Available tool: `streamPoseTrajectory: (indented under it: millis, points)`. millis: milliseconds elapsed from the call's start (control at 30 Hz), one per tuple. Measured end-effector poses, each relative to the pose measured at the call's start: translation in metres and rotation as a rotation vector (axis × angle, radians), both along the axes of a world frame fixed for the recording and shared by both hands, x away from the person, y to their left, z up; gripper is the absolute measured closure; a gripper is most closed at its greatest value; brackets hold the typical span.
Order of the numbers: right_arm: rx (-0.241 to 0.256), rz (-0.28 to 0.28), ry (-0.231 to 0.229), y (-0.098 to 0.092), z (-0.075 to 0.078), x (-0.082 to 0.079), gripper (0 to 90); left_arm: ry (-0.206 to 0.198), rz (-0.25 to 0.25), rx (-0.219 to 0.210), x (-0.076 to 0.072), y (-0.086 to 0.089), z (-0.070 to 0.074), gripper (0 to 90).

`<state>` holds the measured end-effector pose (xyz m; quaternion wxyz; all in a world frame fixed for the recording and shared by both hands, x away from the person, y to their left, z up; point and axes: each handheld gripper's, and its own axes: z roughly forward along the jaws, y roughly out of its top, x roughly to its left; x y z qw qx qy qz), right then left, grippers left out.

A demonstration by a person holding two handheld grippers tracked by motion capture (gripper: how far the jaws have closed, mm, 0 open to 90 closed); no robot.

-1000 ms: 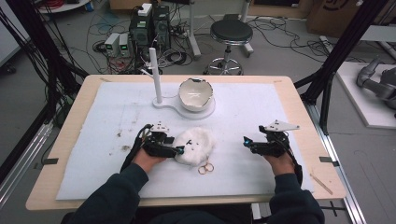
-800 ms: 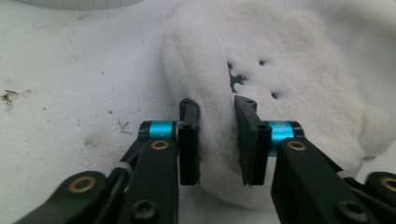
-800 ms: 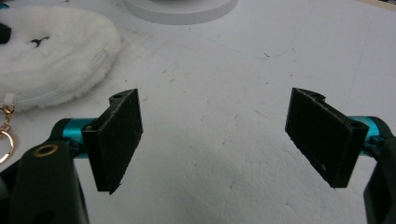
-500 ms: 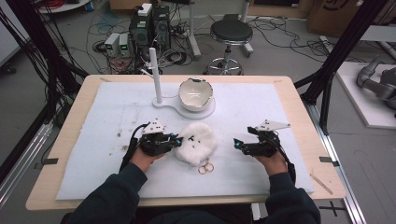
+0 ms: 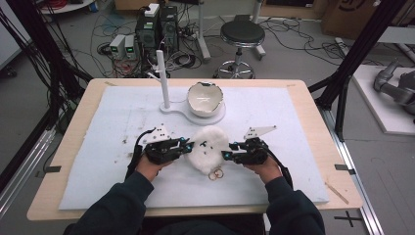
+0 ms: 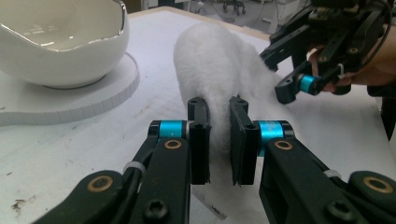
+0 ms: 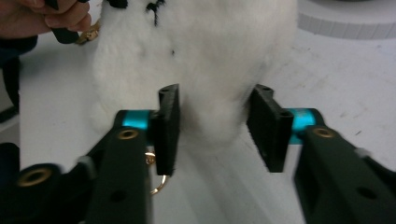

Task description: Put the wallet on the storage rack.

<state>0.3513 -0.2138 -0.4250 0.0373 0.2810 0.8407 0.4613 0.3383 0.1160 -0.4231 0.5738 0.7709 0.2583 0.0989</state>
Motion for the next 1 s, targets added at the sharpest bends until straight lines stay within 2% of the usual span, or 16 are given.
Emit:
streamPoseTrajectory:
  millis: [67, 167, 200, 233, 300, 333, 400, 433, 467, 533, 567, 600, 733, 767, 833, 1000]
  points:
    - [-0.016, 0.007, -0.042, -0.001, 0.003, -0.003, 74.9, 0.025, -0.001, 0.002, 0.001, -0.001, -0.001, 77.7]
    - [-0.024, 0.001, -0.085, -0.002, 0.007, -0.006, 77.7, 0.057, 0.012, 0.027, 0.003, -0.002, -0.004, 70.9]
    - [-0.026, 0.005, -0.127, -0.004, 0.010, -0.008, 79.1, 0.108, 0.048, 0.036, 0.007, -0.001, -0.007, 54.1]
    - [-0.018, 0.015, -0.145, -0.004, 0.012, -0.009, 79.1, 0.137, 0.065, 0.037, 0.010, 0.000, -0.009, 46.6]
    - [-0.001, 0.031, -0.166, -0.004, 0.014, -0.011, 79.1, 0.158, 0.074, 0.039, 0.011, 0.002, -0.010, 46.6]
    - [0.005, 0.033, -0.175, -0.003, 0.015, -0.011, 79.1, 0.166, 0.045, 0.040, 0.012, 0.002, -0.011, 51.0]
    - [0.025, 0.049, -0.177, -0.002, 0.016, -0.012, 78.9, 0.149, 0.017, 0.040, 0.010, 0.001, -0.011, 70.9]
    - [0.025, 0.049, -0.177, -0.002, 0.016, -0.012, 78.9, 0.113, 0.006, 0.060, 0.008, -0.001, -0.010, 70.9]
    - [0.032, 0.046, -0.159, -0.003, 0.015, -0.012, 75.0, 0.090, -0.001, 0.066, 0.006, -0.001, -0.008, 77.3]
    - [0.046, 0.025, -0.104, -0.005, 0.013, -0.008, 63.7, 0.061, -0.012, 0.046, 0.005, 0.000, -0.006, 79.3]
    - [0.046, 0.025, -0.104, -0.005, 0.013, -0.008, 63.7, 0.052, -0.018, 0.039, 0.005, 0.001, -0.005, 79.3]
    - [0.053, 0.006, -0.056, -0.007, 0.010, -0.002, 51.7, 0.026, -0.041, 0.021, 0.004, 0.002, -0.003, 80.1]
    - [0.056, 0.006, -0.027, -0.006, 0.006, 0.001, 45.5, -0.019, -0.097, -0.004, 0.001, 0.003, 0.001, 80.3]
    - [0.064, 0.017, -0.025, -0.005, 0.006, 0.002, 46.5, -0.016, -0.103, -0.008, 0.001, 0.003, 0.001, 80.2]
    - [0.081, 0.047, -0.020, -0.005, 0.006, 0.002, 63.0, -0.002, -0.113, 0.011, 0.001, 0.002, -0.001, 80.0]
    - [0.088, 0.069, -0.085, -0.005, 0.012, -0.002, 73.9, 0.044, -0.058, 0.001, 0.004, 0.003, -0.001, 72.2]
